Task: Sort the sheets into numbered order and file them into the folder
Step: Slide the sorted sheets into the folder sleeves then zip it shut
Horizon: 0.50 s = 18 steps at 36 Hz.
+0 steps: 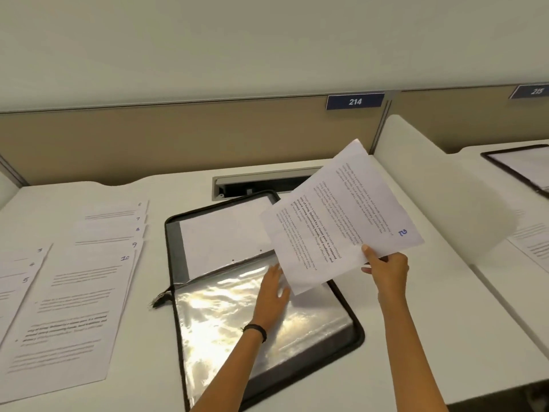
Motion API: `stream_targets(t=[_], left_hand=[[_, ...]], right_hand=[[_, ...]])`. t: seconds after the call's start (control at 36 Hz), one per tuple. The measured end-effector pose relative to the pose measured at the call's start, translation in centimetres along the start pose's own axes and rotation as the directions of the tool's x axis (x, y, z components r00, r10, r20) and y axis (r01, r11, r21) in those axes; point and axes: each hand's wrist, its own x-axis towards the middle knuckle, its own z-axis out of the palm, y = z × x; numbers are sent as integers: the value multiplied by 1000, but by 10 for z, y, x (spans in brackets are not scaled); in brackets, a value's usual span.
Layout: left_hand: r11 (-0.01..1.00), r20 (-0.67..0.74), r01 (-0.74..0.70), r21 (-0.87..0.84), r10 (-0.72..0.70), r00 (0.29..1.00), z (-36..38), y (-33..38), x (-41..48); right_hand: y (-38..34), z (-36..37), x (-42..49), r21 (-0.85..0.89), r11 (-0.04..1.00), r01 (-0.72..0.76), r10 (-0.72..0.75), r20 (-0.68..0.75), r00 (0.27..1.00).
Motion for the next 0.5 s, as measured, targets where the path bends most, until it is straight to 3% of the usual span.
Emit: stream_targets(t=[0.14,0.31,0.5], left_hand=[[975,62,-67,210,55,997,33,7,11],[886,52,22,463,-52,997,55,16,16],[777,1,85,624,-109,994,66,10,19]], right_hand=[[14,-20,11,28,999,-43,44,-59,997],[28,-42,19,60,996,-69,76,-118,990],[41,-58,28,118,989,-92,111,-165,980]])
